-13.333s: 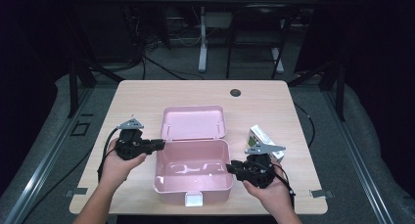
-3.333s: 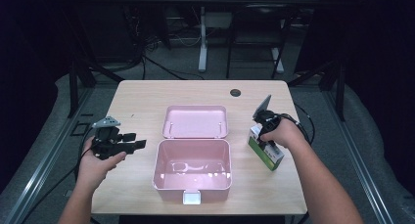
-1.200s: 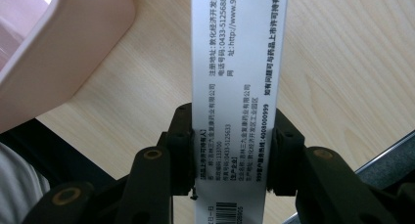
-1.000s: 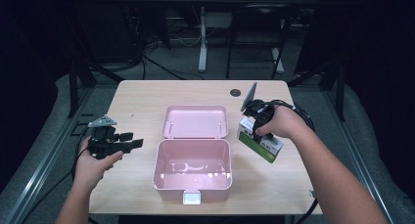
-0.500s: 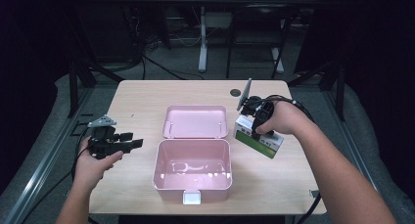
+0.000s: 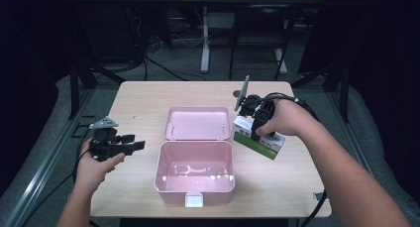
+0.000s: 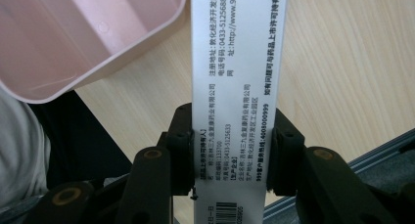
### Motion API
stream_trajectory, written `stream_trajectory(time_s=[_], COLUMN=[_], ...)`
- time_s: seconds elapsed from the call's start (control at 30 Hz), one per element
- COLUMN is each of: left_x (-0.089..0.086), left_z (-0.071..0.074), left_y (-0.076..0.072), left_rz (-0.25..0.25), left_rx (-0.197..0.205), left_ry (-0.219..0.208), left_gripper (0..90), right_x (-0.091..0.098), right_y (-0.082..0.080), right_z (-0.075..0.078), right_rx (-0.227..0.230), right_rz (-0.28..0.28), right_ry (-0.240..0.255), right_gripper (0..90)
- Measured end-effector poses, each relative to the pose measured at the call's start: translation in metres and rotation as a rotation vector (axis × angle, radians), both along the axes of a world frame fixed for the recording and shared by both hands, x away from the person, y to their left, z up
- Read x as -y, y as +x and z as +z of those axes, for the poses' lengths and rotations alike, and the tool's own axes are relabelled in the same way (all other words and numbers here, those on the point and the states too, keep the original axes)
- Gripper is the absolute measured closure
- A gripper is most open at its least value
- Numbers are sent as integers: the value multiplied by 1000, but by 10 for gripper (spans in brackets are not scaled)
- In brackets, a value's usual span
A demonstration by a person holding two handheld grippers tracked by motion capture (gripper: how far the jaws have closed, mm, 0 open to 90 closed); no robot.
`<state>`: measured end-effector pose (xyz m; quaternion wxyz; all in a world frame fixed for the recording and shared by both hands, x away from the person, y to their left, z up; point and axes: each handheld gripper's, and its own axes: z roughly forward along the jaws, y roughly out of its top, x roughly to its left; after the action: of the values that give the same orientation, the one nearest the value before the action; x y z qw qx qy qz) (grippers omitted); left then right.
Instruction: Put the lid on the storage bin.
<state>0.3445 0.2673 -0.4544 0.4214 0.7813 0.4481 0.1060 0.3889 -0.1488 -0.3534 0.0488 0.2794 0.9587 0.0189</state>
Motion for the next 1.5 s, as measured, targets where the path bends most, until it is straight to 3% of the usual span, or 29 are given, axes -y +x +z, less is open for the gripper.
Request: stream_trajectory(time_s=[0.4,0.83,1.1,1.5], left_x=[0,0,0,0], left_z=[0,-1,0,-1], left_y=[0,0,0,0], left_rz=[0,-2,-3,-3], left_rx=[0,-2,-1,-2], left_ry=[-1,1,0,0], left_gripper=[440,440,440,440], right_x=[-26,-75,-95,-110], right_y=[-18,-46,-53,-58], right_z=[7,4,2,2], right_rx=[-7,-31,-46,-53], right_rz=[96,225,270,311], right_ry=[-7,-16,-9,-9], right_gripper=[615,616,616,616])
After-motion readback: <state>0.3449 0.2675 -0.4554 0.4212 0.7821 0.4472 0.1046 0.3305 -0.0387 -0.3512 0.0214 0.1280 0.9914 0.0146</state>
